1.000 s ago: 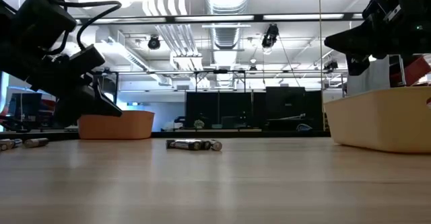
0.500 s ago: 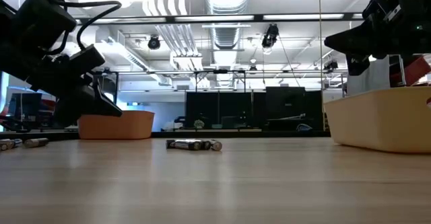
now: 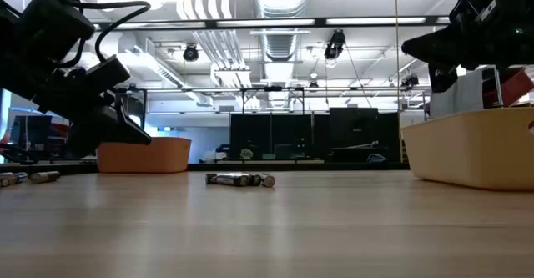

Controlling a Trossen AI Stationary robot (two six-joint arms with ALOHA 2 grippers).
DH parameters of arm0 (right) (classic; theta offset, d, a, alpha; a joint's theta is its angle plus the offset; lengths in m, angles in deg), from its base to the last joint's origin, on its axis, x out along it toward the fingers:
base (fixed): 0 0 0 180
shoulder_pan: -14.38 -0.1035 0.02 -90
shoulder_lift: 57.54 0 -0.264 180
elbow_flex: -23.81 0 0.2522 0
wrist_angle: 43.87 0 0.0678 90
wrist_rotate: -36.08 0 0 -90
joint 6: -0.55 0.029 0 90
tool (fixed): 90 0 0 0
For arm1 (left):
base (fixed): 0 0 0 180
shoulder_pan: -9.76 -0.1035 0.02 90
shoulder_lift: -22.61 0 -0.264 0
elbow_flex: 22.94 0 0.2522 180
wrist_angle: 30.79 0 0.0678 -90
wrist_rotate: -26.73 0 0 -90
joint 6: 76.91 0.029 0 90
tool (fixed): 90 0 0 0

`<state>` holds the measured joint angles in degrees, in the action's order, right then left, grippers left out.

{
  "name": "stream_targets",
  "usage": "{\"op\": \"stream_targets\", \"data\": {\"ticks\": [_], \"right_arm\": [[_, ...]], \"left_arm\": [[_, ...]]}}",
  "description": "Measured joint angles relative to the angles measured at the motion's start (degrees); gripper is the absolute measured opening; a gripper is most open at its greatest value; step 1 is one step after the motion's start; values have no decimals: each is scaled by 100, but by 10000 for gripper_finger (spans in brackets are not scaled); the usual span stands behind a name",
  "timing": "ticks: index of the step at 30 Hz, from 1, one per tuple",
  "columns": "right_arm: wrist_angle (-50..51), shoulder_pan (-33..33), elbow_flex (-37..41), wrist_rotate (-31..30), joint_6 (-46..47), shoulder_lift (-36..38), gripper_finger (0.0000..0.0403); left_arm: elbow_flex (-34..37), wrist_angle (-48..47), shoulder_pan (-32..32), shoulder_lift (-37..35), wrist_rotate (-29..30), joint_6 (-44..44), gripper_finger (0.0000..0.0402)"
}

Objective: Sort batteries
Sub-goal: Put the black battery into the yellow bin

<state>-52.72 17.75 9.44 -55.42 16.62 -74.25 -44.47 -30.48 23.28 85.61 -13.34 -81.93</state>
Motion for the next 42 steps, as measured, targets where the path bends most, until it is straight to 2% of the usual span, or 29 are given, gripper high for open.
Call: {"op": "stream_targets", "data": {"ticks": [4, 7, 13, 18, 24, 28, 30, 34, 37, 40, 42], "right_arm": [[-319, 0, -16, -55, 653, -111, 18], [190, -33, -369, -192, 654, -347, 18], [2190, -279, -2146, -1036, 1155, -1352, 18], [3523, -316, -3423, -1060, 1166, -2522, 18], [3528, -313, -4144, -1054, 1414, -3832, 18], [3411, -221, -4378, -642, 1528, -4683, 37], [3096, -214, -4456, -493, 1356, -5102, 61], [2707, -199, -4737, -527, 979, -6087, 118], [2693, -184, -5093, -924, 625, -6882, 151], [2697, -177, -5416, -952, -49, -7582, 171], [2672, -186, -5618, -656, -485, -7983, 181]], "left_arm": [[0, 0, 0, 2, 2, 2, 15], [0, 0, -2, 0, 2, 2, 15], [0, 0, -38, 0, 1, 2, 15], [0, 0, -50, 0, 1, 2, 15], [-7, 0, -50, 0, 6, 71, 15], [-16, 12, -105, 0, 254, 1563, 15], [-66, 4, -98, 0, 178, 1745, 15], [-251, 22, -98, 0, 146, 1353, 15], [-499, 25, -98, 0, 64, 927, 15], [-917, 48, -105, 0, -508, -252, 15], [-1271, 35, -105, 3, -822, -1170, 15]]}}
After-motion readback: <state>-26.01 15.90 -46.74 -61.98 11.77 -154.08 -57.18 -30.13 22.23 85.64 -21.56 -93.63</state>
